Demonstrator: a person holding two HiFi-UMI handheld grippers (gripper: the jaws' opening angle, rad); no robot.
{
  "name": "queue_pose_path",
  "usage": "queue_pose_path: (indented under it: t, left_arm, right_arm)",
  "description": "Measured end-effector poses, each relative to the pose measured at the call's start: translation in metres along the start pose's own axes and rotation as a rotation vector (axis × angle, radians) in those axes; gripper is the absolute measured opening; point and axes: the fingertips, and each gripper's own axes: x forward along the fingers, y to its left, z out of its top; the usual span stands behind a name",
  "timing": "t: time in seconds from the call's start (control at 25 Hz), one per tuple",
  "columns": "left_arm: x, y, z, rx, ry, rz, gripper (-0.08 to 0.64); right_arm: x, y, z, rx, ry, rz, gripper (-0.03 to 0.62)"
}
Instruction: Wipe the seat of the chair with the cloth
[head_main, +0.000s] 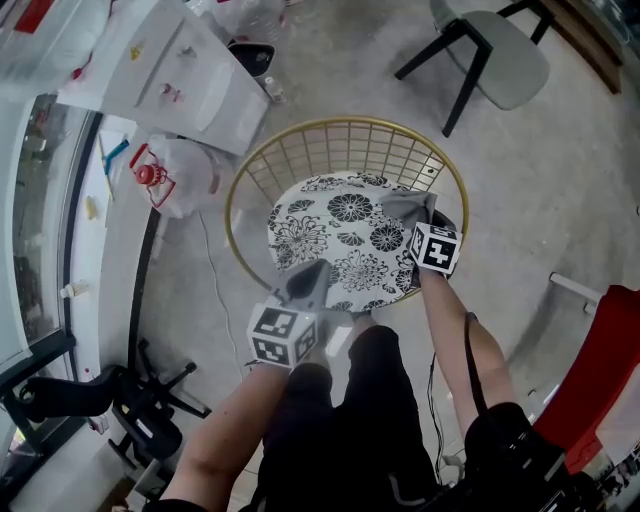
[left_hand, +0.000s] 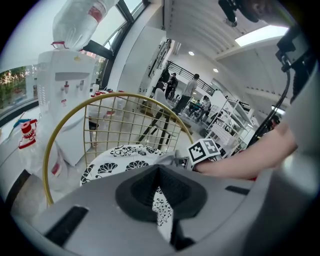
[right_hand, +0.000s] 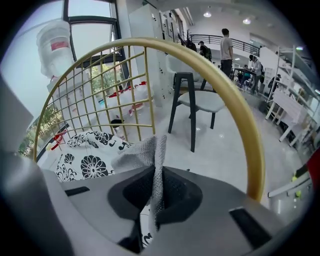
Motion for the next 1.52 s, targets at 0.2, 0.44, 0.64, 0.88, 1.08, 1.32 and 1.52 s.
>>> queue_pose_path:
  t: [0.2, 0.44, 0.64, 0.88, 1.08, 1.32, 1.52]
  left_arm:
    - [-0.006, -0.002, -0.005, -0.006, 0.003, -0.014, 0.006]
    - [-0.029, 0.001, -0.015, -0.07, -0.004, -0.008, 0.006]
    - [-0.049, 0.014, -0.024, -0.105, -0.014, 0.024, 0.005]
    - [-0.067, 0.034, -0.033, -0.123, -0.034, 0.07, 0.006]
    - [-0.082, 0.062, -0.044, -0.156, -0.05, 0.124, 0.006]
    - [-0.088, 0.081, -0.053, -0.186, -0.052, 0.157, 0.006]
    - [-0.092, 0.088, -0.055, -0.204, -0.055, 0.163, 0.006]
  right_arm:
    - [-0.015, 0.004, 0.002, 0.035, -0.025, 0.01, 0.023]
    - [-0.056, 0.066, 0.006, 0.045, -0.049, 0.158, 0.023]
    - [-0.077, 0.152, 0.001, -0.001, -0.075, 0.375, 0.023]
    - [-0.081, 0.251, -0.021, -0.056, -0.024, 0.601, 0.023]
    - [-0.069, 0.305, -0.045, -0.07, 0.053, 0.709, 0.023]
    - [-0.041, 0.322, -0.06, -0.032, 0.117, 0.694, 0.023]
    - [-0.017, 0.319, -0.067, -0.039, 0.147, 0.653, 0.023]
